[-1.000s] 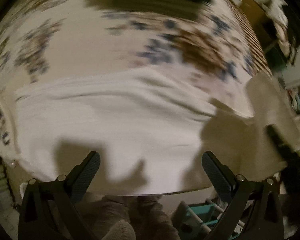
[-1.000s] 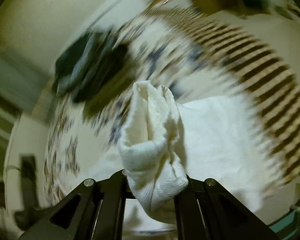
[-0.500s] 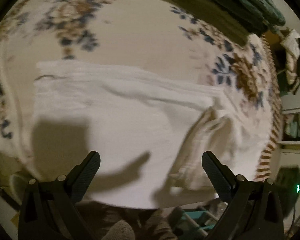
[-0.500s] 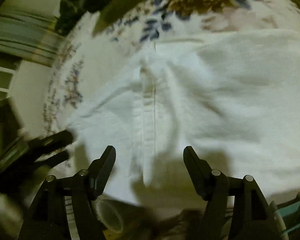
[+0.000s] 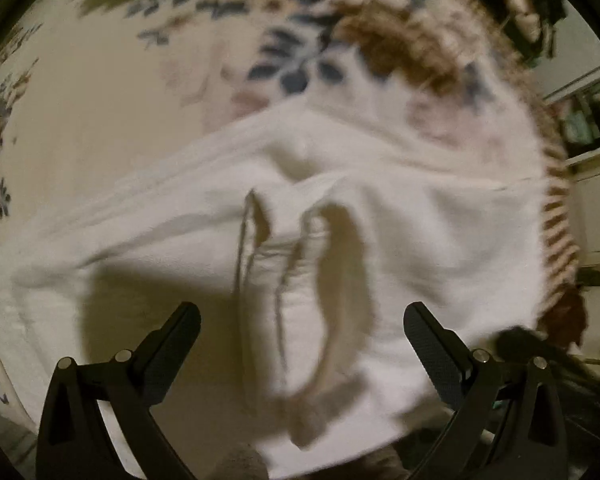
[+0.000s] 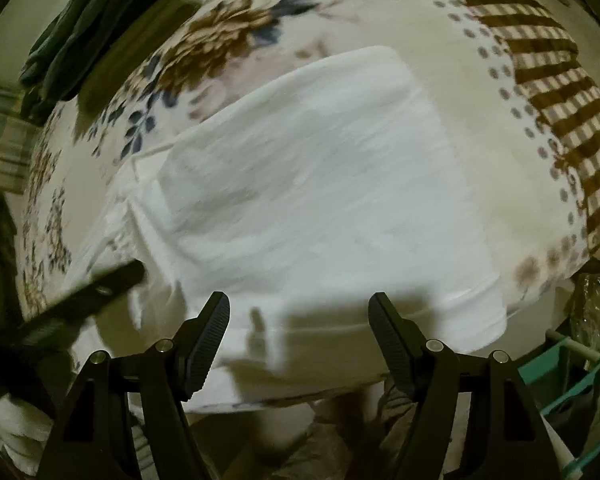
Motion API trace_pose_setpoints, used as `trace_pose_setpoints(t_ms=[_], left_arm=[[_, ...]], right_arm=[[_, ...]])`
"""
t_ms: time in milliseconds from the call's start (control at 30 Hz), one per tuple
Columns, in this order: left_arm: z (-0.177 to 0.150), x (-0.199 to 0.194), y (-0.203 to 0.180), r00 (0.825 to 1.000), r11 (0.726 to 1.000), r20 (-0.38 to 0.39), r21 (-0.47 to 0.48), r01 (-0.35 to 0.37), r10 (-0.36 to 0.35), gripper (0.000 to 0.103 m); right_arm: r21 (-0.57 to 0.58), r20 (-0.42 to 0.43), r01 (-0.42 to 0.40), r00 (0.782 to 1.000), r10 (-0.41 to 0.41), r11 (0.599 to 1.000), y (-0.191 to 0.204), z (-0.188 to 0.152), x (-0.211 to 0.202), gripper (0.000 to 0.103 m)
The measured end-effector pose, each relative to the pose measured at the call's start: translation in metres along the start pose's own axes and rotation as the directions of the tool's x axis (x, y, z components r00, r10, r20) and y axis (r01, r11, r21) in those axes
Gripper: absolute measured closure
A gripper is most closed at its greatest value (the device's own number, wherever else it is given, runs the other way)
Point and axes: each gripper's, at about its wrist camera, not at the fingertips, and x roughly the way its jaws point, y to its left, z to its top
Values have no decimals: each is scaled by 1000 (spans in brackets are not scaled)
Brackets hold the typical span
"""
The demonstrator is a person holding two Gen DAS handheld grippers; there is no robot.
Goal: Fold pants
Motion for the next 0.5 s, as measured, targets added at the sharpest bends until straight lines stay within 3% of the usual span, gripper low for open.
trace_pose_setpoints(t_ms=[33, 133, 200, 300, 500], left_arm=[[2, 6, 6, 1000, 999, -3, -32, 1, -1, 0], [4, 7, 25, 998, 987, 39, -152, 50, -44, 27], [2, 1, 23, 994, 988, 61, -121, 100, -93, 92], [-10, -19, 23, 987, 985, 113, -109, 131, -119, 95], [-33, -44, 46, 976, 947, 116, -247, 207, -183, 95]], right_arm=[[11, 3, 10, 1000, -10, 1000, -1, 4, -1, 29], [33, 9, 29, 1000, -30, 999, 7, 18, 5, 29], [21, 14, 66, 998, -66, 998, 11, 22, 6, 29], [-11, 8, 150, 989, -150, 989, 25, 33, 15, 29], [-64, -15, 228, 973, -229, 972, 37, 42, 21, 26]])
